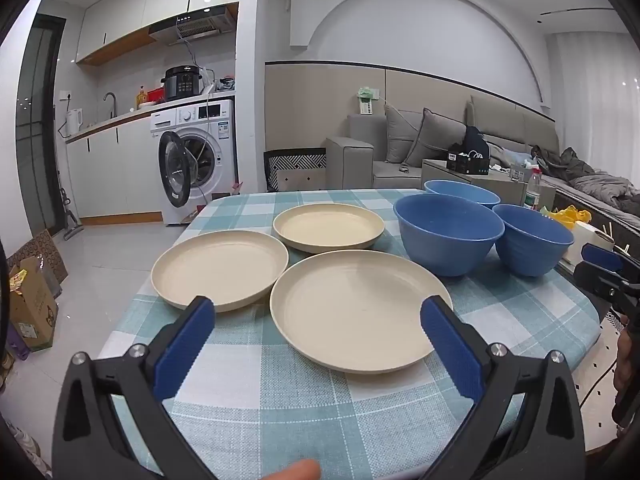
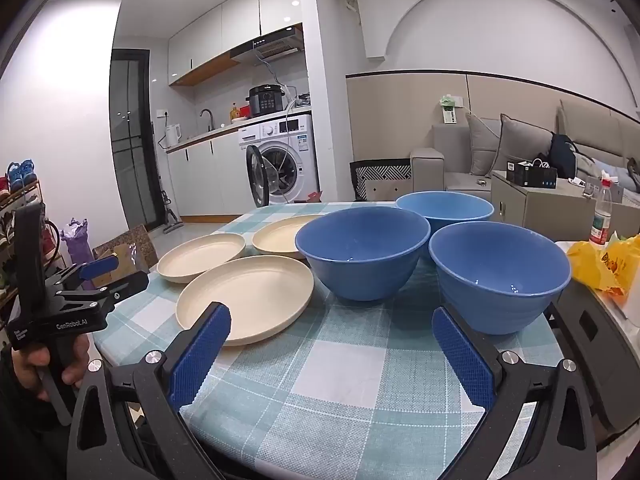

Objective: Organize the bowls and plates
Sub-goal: 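Move both tools toward the cream plates on the table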

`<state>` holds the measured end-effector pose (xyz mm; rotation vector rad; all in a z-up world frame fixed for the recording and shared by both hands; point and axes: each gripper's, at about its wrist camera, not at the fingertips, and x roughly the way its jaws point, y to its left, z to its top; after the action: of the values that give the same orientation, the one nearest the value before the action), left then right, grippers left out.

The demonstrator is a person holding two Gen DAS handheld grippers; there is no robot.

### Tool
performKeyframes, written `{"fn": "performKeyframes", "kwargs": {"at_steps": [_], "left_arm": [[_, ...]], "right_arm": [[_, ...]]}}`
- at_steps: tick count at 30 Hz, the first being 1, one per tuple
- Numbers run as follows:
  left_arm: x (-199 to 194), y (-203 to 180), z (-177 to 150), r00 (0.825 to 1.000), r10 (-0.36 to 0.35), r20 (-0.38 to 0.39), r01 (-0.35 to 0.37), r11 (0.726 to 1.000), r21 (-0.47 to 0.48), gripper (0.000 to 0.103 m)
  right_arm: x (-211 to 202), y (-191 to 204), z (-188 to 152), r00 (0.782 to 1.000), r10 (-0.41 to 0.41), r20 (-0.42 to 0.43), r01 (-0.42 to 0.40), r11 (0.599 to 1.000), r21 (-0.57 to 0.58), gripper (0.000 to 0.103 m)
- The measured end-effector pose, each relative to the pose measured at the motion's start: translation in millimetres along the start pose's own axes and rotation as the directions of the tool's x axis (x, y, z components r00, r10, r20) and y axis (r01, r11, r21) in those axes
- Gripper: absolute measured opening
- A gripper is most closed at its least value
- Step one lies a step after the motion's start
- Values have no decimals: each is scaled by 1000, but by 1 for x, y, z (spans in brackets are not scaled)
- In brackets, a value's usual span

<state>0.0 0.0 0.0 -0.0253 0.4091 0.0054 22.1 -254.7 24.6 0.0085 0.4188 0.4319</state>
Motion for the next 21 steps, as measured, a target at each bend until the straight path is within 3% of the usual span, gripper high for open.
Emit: {"fn": "performKeyframes", "kwargs": {"at_steps": [21], "left_arm": [[-2,-9,5,1000,12,7,-12,1000,1,103]], "right_arm": [[0,-5,-2,1000,-4,-11,4,1000,7,103]]}}
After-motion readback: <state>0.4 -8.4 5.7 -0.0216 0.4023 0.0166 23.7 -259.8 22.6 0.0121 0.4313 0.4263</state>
